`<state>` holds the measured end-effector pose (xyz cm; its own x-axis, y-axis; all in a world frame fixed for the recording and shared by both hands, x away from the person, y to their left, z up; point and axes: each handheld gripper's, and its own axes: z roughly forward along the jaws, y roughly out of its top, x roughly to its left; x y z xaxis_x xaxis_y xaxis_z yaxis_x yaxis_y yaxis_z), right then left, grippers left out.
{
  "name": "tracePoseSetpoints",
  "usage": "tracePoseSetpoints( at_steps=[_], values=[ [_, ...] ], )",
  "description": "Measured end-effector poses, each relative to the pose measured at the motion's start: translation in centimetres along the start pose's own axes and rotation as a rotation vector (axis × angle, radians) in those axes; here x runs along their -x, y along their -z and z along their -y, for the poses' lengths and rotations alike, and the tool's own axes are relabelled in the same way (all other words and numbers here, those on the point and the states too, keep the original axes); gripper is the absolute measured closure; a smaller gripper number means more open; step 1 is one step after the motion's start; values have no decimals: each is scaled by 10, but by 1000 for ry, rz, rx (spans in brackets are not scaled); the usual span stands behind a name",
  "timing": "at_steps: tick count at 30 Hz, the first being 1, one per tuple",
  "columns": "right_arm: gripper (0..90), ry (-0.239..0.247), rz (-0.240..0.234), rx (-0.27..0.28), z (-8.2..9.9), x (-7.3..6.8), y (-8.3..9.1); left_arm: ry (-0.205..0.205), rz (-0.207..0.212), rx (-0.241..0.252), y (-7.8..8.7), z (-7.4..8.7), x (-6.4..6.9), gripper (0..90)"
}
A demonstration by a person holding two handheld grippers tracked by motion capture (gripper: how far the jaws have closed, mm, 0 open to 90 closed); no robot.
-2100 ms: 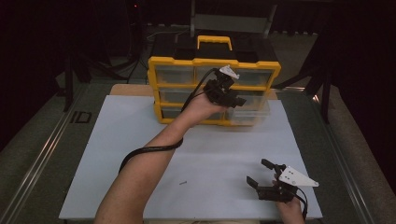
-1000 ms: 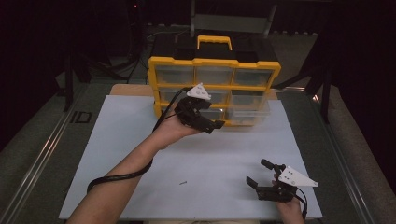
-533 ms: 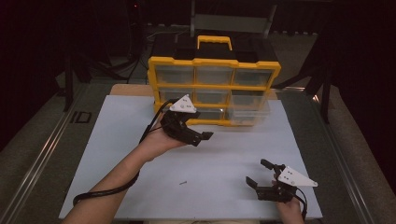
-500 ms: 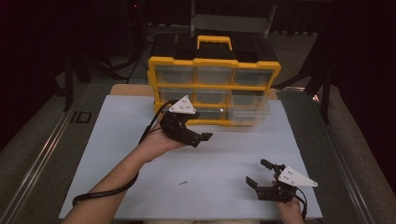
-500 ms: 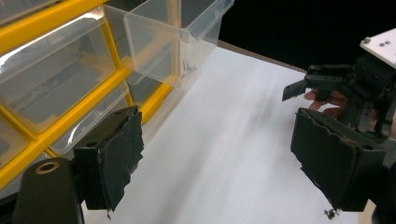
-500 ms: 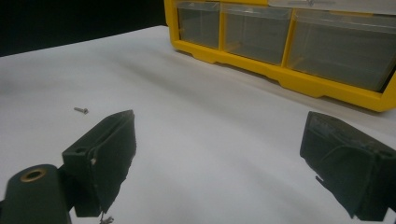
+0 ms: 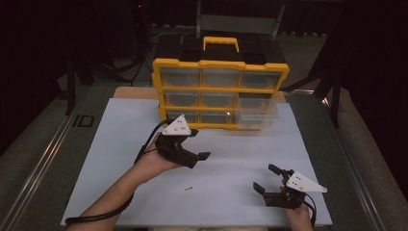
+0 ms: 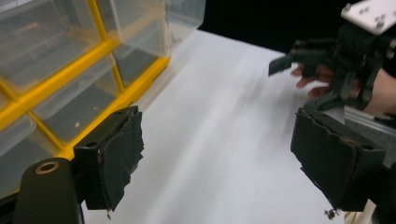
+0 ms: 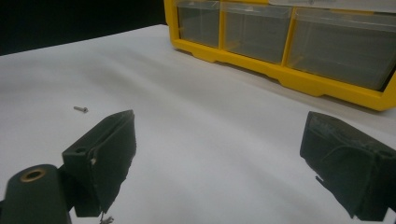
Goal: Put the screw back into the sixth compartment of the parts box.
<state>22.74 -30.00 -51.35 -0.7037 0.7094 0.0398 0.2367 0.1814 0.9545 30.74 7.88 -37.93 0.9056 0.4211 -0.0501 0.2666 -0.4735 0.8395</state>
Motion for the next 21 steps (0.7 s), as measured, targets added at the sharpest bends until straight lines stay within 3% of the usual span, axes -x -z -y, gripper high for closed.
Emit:
tracePoseSetpoints(
  at_steps=[6,8,14,21],
  values=[
    [105,1,1,-2,0,0,0,31,5,-21,0,25,0,173],
    [106,3,2,-2,0,0,0,53,10,-32,-3,41,1,173],
    [106,1,3,-4,0,-1,0,86,29,-76,-8,62,4,174],
    [105,4,3,-6,0,-1,0,76,60,-122,-15,81,10,209]
  ],
)
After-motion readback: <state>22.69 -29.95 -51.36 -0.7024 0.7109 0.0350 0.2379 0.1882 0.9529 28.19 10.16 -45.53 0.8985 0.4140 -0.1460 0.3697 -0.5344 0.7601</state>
